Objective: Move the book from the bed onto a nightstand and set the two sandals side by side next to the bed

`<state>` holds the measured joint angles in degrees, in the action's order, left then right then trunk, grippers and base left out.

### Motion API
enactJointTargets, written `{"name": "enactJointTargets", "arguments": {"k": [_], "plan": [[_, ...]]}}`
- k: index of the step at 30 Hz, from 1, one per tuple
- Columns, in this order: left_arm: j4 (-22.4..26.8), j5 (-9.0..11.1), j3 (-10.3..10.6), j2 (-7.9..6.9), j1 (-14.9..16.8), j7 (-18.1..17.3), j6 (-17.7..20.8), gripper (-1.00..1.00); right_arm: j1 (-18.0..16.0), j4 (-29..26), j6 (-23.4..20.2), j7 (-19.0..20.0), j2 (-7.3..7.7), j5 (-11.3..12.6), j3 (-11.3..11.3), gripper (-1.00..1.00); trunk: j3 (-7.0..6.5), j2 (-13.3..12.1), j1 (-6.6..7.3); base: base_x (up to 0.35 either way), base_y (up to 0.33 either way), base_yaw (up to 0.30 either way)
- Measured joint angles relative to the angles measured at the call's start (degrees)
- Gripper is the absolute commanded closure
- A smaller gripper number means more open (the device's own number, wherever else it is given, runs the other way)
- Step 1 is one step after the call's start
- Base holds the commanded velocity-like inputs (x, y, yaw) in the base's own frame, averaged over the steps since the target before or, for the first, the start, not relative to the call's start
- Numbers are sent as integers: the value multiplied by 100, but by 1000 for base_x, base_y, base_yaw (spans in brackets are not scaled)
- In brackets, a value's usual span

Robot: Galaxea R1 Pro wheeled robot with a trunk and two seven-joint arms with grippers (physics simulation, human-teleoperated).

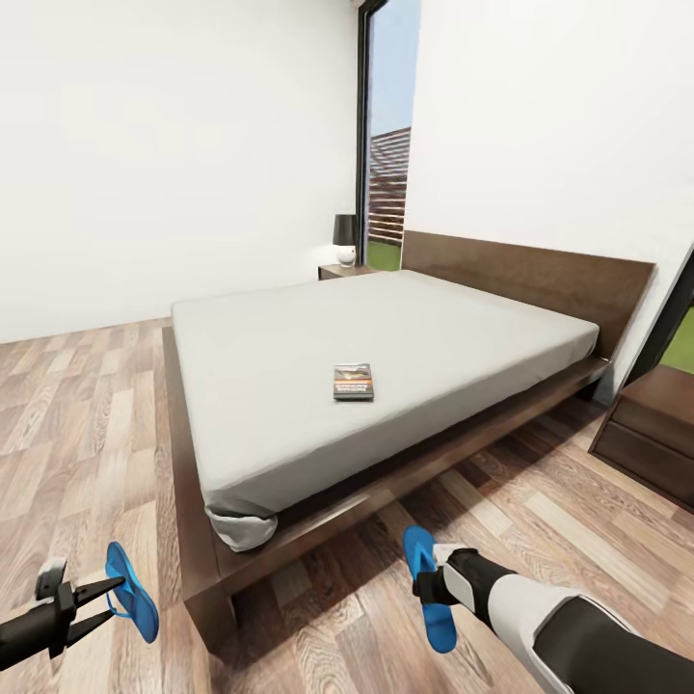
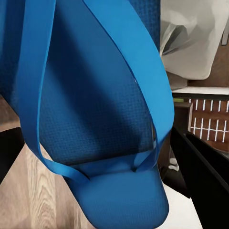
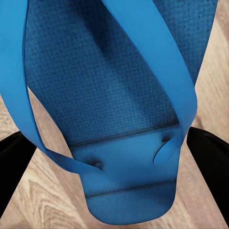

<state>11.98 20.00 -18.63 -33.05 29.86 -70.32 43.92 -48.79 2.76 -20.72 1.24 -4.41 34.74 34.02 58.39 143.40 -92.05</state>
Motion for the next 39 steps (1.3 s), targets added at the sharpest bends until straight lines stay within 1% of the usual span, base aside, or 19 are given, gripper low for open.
{"name": "enactJointTargets", "arguments": {"k": [9, 15, 23, 32, 39], "plan": [[0, 2, -2, 2, 0, 0, 1, 100, 0, 0, 49, -14, -12, 0, 8, 100, 0, 0, 0, 0, 0, 0], [0, 2, -2, 10, 0, 0, 1, 100, 0, 3, 234, -25, -12, -10, 0, 100, 0, 0, 0, 0, 0, 26], [0, 1, -3, 14, 0, -1, 1, 100, 0, 8, 316, -36, -12, -23, 0, 100, 0, 0, 0, 0, 0, 196], [0, 1, -2, 98, 0, 0, 1, 100, 0, 9, 296, -36, -18, -29, 4, 100, 0, 0, 0, 0, 0, 203], [0, 3, -10, 108, 0, -1, 2, 100, 0, 9, 299, -36, -20, -28, 7, 100, 0, 0, 0, 0, 0, 39]]}}
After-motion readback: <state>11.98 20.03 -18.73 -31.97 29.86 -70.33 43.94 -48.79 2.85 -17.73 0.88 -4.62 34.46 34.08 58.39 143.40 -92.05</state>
